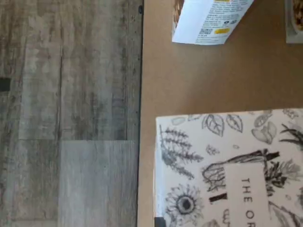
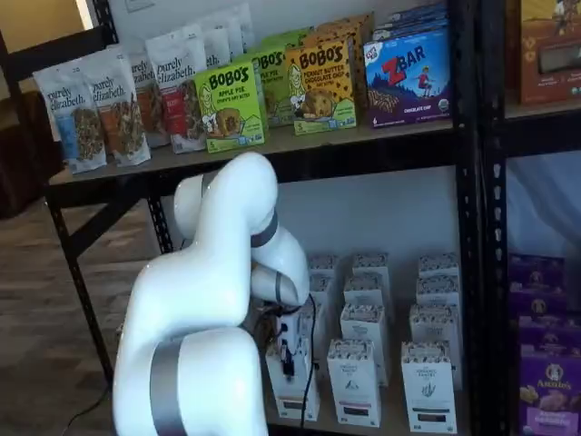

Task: Pick up the white box with a yellow strip in the middle, on the bottom shelf, the fourth box from the left

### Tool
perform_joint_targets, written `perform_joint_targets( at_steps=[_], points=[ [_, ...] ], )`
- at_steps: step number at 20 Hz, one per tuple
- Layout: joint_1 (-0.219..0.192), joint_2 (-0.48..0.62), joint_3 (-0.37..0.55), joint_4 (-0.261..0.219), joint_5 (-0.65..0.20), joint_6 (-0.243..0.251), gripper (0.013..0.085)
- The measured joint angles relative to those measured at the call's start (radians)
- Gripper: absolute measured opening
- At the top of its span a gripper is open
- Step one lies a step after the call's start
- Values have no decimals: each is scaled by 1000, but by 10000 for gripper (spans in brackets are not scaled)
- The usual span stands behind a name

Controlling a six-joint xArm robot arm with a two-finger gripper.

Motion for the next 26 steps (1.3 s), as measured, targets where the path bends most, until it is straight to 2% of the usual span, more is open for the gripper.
perform_joint_targets(
  at_steps=[8,18,26],
  points=[
    [0,-45,58,17,-5,-16,490],
    [8,-216,306,45,-74,-48,490],
    [40,-364,515,13,-128,5,490]
  ],
)
